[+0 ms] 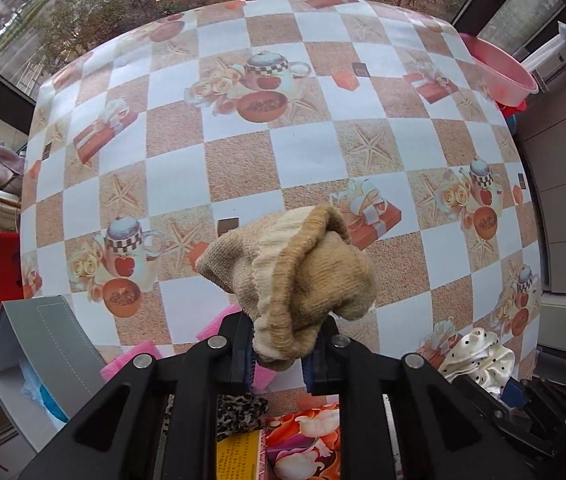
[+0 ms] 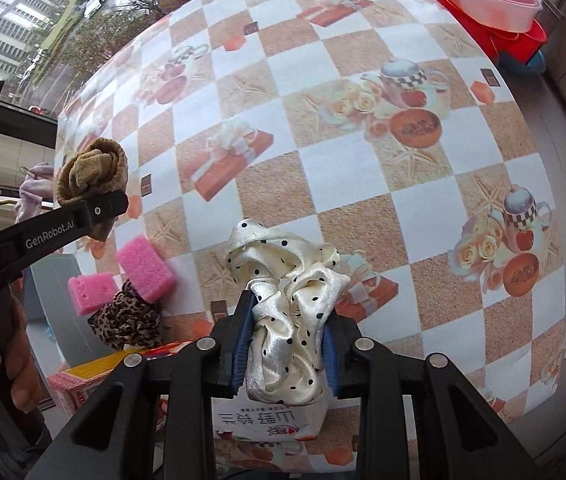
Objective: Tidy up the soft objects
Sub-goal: 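Carry the beige sock and polka-dot scrunchie over the white box with both tools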
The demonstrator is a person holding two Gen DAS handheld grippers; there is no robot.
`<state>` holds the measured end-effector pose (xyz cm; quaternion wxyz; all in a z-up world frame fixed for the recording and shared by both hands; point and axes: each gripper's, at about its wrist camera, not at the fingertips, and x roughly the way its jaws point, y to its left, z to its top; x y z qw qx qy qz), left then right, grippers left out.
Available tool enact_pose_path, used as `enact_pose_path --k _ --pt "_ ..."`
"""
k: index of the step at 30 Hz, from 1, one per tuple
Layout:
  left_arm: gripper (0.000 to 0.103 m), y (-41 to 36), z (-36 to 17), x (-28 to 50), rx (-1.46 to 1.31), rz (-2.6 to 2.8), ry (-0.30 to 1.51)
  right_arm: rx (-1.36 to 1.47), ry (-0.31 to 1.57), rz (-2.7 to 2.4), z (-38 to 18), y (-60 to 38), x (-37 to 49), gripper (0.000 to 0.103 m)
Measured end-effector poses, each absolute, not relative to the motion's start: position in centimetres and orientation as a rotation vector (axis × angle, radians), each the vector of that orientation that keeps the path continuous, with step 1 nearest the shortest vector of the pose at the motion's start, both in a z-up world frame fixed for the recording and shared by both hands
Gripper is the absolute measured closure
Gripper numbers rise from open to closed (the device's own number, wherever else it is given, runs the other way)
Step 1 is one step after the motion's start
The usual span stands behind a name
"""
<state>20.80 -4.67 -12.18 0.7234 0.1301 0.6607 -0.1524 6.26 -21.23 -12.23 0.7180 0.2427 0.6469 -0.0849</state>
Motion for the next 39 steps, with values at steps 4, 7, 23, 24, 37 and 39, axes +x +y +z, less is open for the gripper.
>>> enact_pose_path --k 4,7,23,24,37,39 --pt "0.084 -2.0 -10.7 20.0 0.25 -0.304 1.445 0.505 1.427 -0.138 -11.7 -18.5 6.9 0.071" --pt "0.084 0.3 -9.9 19.4 0.224 -0.286 1.443 0.485 1.429 -0.109 -11.3 -16.5 7.1 0.071" --pt "0.084 9.4 -5.8 13.1 0.127 -0.281 1.409 0.397 1.449 -0.051 -9.0 -11.1 4.5 0.071" --pt "0.084 9.7 -5.7 12.6 0.125 -0.284 1.407 0.396 1.451 -0.052 -8.9 -11.0 4.1 0.071" --pt "0.084 13.6 -4.6 6.2 0.111 -0.351 1.418 0.381 1.477 -0.052 -7.7 -8.3 -0.7 0.071" --pt "0.084 14.1 -4.7 5.2 0.118 -0.364 1.423 0.373 1.485 -0.048 -7.6 -7.7 -1.4 0.071"
